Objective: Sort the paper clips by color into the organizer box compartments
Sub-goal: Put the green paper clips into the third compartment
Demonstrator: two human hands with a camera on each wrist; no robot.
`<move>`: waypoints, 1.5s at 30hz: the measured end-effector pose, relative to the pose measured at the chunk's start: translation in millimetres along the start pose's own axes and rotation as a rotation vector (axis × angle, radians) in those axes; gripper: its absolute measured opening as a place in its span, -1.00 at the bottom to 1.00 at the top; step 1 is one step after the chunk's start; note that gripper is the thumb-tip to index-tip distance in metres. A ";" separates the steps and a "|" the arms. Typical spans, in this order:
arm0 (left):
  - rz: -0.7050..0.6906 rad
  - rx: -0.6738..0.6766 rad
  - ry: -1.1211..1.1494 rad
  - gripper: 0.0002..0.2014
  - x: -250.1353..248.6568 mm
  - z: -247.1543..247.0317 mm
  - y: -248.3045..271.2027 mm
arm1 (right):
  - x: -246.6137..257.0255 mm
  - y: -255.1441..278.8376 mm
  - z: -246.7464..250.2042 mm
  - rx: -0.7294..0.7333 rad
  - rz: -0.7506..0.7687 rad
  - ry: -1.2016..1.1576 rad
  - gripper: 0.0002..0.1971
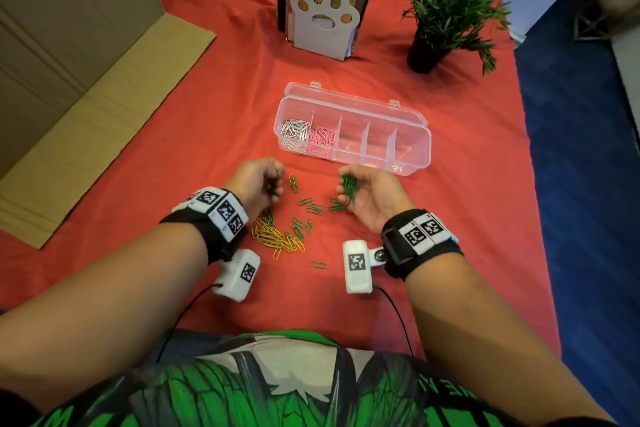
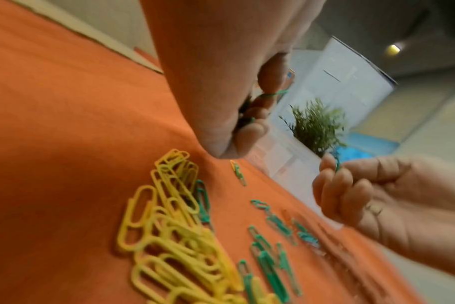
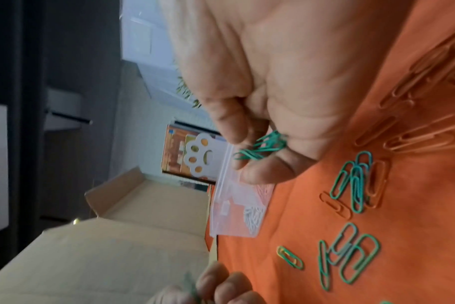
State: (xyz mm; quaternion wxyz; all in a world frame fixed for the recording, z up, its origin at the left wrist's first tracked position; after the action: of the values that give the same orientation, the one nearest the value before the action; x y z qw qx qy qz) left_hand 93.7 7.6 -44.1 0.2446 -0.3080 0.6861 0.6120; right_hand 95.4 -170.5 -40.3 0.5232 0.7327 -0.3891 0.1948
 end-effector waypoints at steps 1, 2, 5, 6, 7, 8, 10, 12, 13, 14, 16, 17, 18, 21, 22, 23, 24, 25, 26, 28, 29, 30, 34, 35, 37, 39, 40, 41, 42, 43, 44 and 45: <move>0.034 0.061 0.115 -0.90 1.5 -4.3 5.1 | -1.2 1.0 2.2 -0.013 -0.022 0.009 -0.79; 0.053 0.108 0.196 -0.87 2.2 -7.2 9.0 | -2.9 1.1 5.3 -0.042 -0.040 0.063 -0.80; 0.101 0.089 0.236 -0.84 9.5 -9.7 8.1 | -2.0 -3.0 22.1 -0.190 0.003 0.421 -0.85; 0.098 0.038 0.166 -0.78 12.5 -8.8 5.1 | 2.5 -4.3 25.6 -0.228 0.058 0.591 -0.85; 0.055 -0.022 0.037 -0.73 13.3 -7.0 1.0 | 8.0 -5.4 26.1 -0.246 0.132 0.781 -0.83; -0.023 -0.073 -0.139 -0.72 11.7 -6.3 -2.2 | 11.9 -5.2 23.7 -0.248 0.202 0.972 -0.83; -0.218 -0.138 -0.557 -0.79 5.9 -9.9 -5.1 | 11.1 -2.5 17.7 -0.240 0.284 1.264 -0.93; -0.348 -0.176 -0.912 -0.86 0.6 -19.3 1.7 | 4.7 0.8 10.9 -0.217 0.356 1.437 -0.84; -0.405 -0.189 -1.064 -0.79 -0.9 -25.0 4.8 | 0.3 1.9 6.7 -0.200 0.394 1.510 -0.76; -0.459 -0.189 -1.187 -0.72 -1.5 -31.9 6.8 | -3.4 3.5 1.8 -0.186 0.431 1.576 -0.71; -0.518 -0.174 -1.334 -0.65 -0.3 -42.2 8.0 | -9.8 6.8 -6.9 -0.167 0.480 1.695 -0.69; -0.513 -0.164 -1.371 -0.65 2.5 -44.5 6.2 | -11.8 8.1 -9.4 -0.165 0.495 1.732 -0.71; -0.522 -0.161 -1.388 -0.67 4.5 -45.5 3.9 | -12.7 9.6 -11.4 -0.164 0.496 1.755 -0.73; -0.494 -0.161 -1.409 -0.76 7.3 -46.6 1.6 | -12.2 6.8 -11.8 -0.144 0.500 1.750 -0.77; -0.495 -0.167 -1.390 -0.77 6.4 -47.2 2.1 | -10.0 4.5 -9.8 -0.137 0.482 1.691 -0.81; -0.487 -0.176 -1.348 -0.79 4.8 -46.6 2.9 | -6.5 2.3 -6.4 -0.133 0.462 1.590 -0.84; -0.486 -0.188 -1.278 -0.81 2.1 -44.9 3.3 | -1.8 0.9 -2.0 -0.143 0.430 1.460 -0.89; -0.469 -0.200 -1.193 -0.82 0.4 -41.0 2.2 | 2.6 -0.1 3.6 -0.152 0.401 1.309 -0.96; -0.425 -0.202 -1.091 -0.84 0.0 -35.9 0.3 | 5.4 -0.1 9.2 -0.158 0.355 1.138 -0.93; -0.250 -0.133 -0.762 -0.85 6.1 -27.0 -2.7 | 5.0 1.5 23.0 -0.177 0.241 0.783 -0.78; -0.168 -0.092 -0.553 -0.85 10.5 -24.5 -2.6 | 3.4 3.1 27.1 -0.169 0.188 0.626 -0.75; -0.101 -0.050 -0.350 -0.88 14.3 -23.9 -1.7 | 1.2 5.0 29.2 -0.144 0.141 0.495 -0.76; 0.039 0.195 0.132 -0.92 15.0 -32.7 15.0 | -4.6 12.7 29.3 -0.008 0.008 0.101 -0.79; 0.048 0.235 0.185 -0.88 14.5 -33.0 17.0 | -6.4 13.6 29.9 0.004 -0.022 0.018 -0.80; 0.072 0.250 0.264 -0.82 14.9 -33.4 17.3 | -11.6 14.6 29.7 0.010 -0.088 -0.107 -0.80; 0.111 0.182 0.267 -0.82 17.8 -34.0 14.5 | -17.7 14.9 28.2 -0.014 -0.152 -0.187 -0.78; 0.117 0.118 0.214 -0.79 20.0 -33.2 11.7 | -20.3 14.3 28.4 -0.040 -0.175 -0.201 -0.77; 0.102 0.043 0.113 -0.74 21.0 -31.0 7.3 | -21.8 13.7 28.4 -0.072 -0.187 -0.175 -0.77; 0.055 -0.031 -0.038 -0.71 19.0 -28.2 3.2 | -21.9 12.0 29.7 -0.111 -0.178 -0.093 -0.79; -0.023 -0.097 -0.226 -0.70 14.5 -26.0 -0.1 | -20.5 8.5 32.3 -0.151 -0.144 0.042 -0.81; -0.119 -0.156 -0.430 -0.71 8.7 -24.9 -2.6 | -15.9 4.9 33.8 -0.185 -0.085 0.243 -0.84; -0.226 -0.210 -0.627 -0.74 1.3 -26.4 -1.8 | -8.4 2.8 32.4 -0.207 -0.012 0.494 -0.85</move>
State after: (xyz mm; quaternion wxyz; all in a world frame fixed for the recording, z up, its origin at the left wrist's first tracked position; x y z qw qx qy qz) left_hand 95.1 -18.8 -42.9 0.4767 -0.2024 0.4725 0.7132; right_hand 84.1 -197.5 -56.7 0.6757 0.6076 -0.2632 0.3240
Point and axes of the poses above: each hand's wrist, its own y-axis away from the middle knuckle, its own z-axis out of the back of the hand, x = y × z, the point moved 8 cm from there along -y, towards the middle knuckle, and after that the axes turned 3 degrees about z, right-handed, at the moved point
